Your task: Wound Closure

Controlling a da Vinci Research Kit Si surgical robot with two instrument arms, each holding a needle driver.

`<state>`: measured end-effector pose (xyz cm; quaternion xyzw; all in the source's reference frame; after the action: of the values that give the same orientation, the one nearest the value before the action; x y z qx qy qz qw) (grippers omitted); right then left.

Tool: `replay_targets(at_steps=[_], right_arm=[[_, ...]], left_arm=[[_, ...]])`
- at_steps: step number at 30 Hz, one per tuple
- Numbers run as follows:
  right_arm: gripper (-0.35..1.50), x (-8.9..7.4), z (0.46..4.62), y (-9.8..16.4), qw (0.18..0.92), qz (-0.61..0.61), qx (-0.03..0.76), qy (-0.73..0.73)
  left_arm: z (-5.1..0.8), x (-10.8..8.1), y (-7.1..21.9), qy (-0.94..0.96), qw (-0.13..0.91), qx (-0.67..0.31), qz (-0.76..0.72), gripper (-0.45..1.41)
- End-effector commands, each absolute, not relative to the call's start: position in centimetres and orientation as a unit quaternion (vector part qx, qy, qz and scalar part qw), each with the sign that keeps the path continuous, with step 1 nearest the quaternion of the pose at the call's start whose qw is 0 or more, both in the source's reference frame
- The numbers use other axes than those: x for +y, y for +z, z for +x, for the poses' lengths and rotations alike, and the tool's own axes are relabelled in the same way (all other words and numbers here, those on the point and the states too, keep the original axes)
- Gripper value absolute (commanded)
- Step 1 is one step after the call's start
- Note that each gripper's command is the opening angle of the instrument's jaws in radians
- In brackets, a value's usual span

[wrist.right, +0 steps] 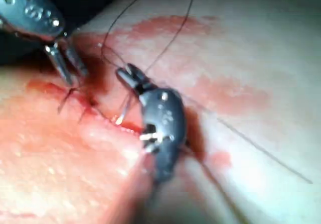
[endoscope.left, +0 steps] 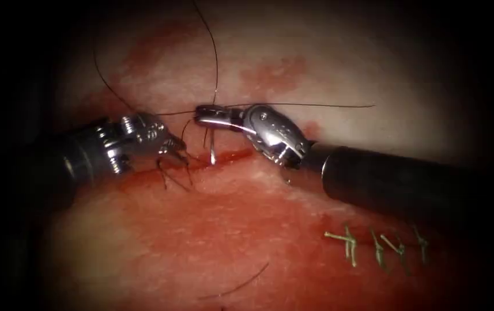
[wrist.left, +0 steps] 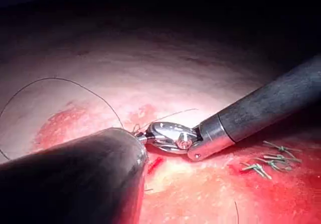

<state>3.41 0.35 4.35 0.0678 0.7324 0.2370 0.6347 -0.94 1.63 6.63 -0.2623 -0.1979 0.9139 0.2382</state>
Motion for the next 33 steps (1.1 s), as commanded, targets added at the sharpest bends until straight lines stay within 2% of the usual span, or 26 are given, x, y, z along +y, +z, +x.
replay_targets(at_steps=[1,2,15,33], right_arm=[[-0.35,0.38,3.53,4.36,0.633,0.068,0.734,0.236],[-0.35,0.38,3.55,4.36,0.633,0.068,0.733,0.237],[-0.35,0.35,3.53,4.31,0.633,0.069,0.734,0.237],[-0.35,0.36,3.54,4.24,0.629,0.086,0.731,0.248]], left_arm=[[-1.03,1.6,6.68,0.907,0.248,-0.193,-0.28,-0.15],[-1.09,1.52,6.71,0.898,0.262,-0.184,-0.301,-0.2],[-1.36,1.11,6.66,0.866,0.289,-0.158,-0.376,-0.25],[-1.51,0.96,6.98,0.862,0.292,-0.15,-0.387,-0.27]])
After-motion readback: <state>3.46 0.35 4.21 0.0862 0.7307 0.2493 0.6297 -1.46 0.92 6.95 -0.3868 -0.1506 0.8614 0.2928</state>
